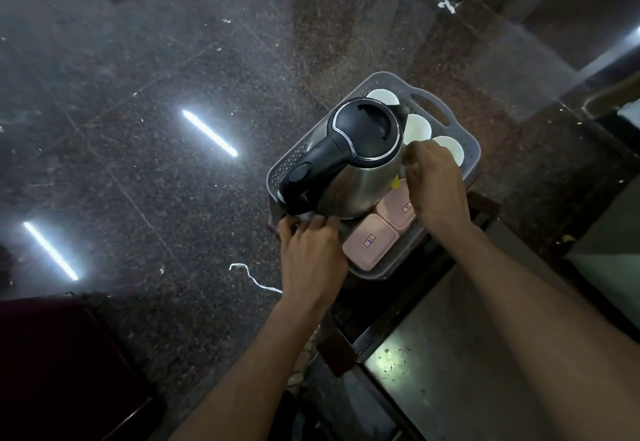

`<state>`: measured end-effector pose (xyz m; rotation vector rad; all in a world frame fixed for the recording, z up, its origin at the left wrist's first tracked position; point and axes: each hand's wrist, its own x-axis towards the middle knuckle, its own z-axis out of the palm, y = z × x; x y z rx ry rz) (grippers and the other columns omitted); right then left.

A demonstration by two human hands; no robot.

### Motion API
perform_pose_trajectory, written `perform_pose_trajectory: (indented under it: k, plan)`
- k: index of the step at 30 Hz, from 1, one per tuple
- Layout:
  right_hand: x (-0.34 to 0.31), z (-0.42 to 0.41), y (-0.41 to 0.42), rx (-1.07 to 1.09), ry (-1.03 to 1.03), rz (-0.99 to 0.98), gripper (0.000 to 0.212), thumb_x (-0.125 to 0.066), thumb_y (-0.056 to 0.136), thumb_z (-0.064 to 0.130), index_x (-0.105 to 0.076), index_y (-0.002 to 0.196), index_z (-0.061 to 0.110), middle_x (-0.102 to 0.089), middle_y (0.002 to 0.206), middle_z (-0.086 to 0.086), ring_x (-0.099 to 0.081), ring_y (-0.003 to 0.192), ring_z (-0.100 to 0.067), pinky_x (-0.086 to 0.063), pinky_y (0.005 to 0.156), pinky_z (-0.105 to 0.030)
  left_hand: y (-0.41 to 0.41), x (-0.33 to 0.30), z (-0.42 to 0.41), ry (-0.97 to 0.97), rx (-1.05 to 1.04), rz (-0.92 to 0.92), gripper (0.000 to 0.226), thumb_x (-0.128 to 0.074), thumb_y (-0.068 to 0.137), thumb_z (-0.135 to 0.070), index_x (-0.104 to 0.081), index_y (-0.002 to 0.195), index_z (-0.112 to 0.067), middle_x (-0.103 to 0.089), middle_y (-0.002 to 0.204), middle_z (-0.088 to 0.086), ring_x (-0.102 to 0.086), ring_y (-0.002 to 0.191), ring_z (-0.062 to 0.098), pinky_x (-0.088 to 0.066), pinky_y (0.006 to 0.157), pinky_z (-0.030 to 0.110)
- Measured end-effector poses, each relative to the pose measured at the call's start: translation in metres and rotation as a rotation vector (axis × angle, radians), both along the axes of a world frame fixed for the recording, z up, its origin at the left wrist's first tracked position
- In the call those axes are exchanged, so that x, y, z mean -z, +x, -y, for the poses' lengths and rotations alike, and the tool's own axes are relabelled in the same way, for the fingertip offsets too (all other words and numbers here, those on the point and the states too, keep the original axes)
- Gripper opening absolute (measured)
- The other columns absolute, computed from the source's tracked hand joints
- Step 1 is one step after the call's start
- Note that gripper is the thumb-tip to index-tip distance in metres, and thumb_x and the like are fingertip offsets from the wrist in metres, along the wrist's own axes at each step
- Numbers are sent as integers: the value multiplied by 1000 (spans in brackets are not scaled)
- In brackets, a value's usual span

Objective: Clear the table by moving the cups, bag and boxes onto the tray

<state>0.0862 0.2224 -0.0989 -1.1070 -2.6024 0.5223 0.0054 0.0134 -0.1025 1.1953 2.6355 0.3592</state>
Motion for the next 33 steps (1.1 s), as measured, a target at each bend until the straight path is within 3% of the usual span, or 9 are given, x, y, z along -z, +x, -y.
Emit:
perform_pose_trajectory:
  k: [6, 11, 14, 17, 19, 22, 28, 33]
  plan:
    - [-11, 37, 6, 295, -203, -220, 6, -72, 90, 15, -68, 96, 14, -73, 90, 1, -69, 85, -22, -54, 78, -36, 2, -4, 2, 57, -12, 28, 10, -63, 72, -9, -63, 70, -19, -71, 69, 6, -70, 75, 31, -32, 95, 42]
    - [-12, 108, 1, 450, -340, -277, 9, -76, 85, 18, -67, 88, 17, -73, 85, -2, -69, 83, -25, -55, 78, -37, 9, -12, 8, 174, -56, 111, 16, -44, 82, -22, -58, 74, -25, -70, 74, 5, -69, 83, 30, -34, 96, 40]
    - [-8, 137, -6, 406, -394, -297, 10, -76, 87, 21, -67, 86, 18, -71, 85, 0, -66, 82, -21, -54, 78, -36, 15, -12, 13, 199, -85, 130, 11, -64, 91, -22, -72, 98, -22, -76, 89, 1, -71, 96, 26, -33, 102, 39]
    - [-4, 144, -11, 314, -434, -293, 2, -72, 90, 15, -72, 92, 14, -72, 89, -3, -68, 86, -22, -57, 84, -43, 20, -11, 18, 224, -114, 174, 30, -75, 89, -21, -72, 118, -19, -77, 95, 2, -71, 101, 25, -30, 105, 38]
    - [-3, 143, -10, 270, -471, -300, 6, -69, 91, 10, -74, 95, 11, -73, 92, -5, -70, 89, -23, -59, 84, -46, 21, -12, 18, 235, -128, 176, 26, -73, 91, -22, -71, 117, -21, -76, 95, 0, -71, 101, 23, -29, 103, 35]
    - [-2, 141, -2, 232, -494, -311, 13, -65, 92, 7, -75, 99, 12, -74, 96, -5, -71, 93, -23, -59, 86, -47, 22, -12, 13, 247, -144, 142, 6, -65, 99, -28, -69, 100, -23, -74, 88, -2, -70, 95, 23, -32, 98, 38]
    - [1, 146, 9, 195, -526, -290, 30, -56, 99, 10, -69, 126, 13, -75, 117, -11, -69, 112, -29, -55, 96, -48, 26, -6, 9, 194, -180, 103, 14, -64, 98, -24, -66, 84, -23, -71, 83, 0, -67, 88, 24, -36, 95, 44]
    - [1, 149, 19, 153, -575, -320, 34, -51, 102, 6, -64, 132, 16, -74, 120, -9, -69, 115, -26, -56, 97, -47, 34, -4, 10, 183, -154, 56, 9, -62, 97, -18, -67, 89, -20, -72, 93, 3, -66, 95, 26, -36, 97, 44]
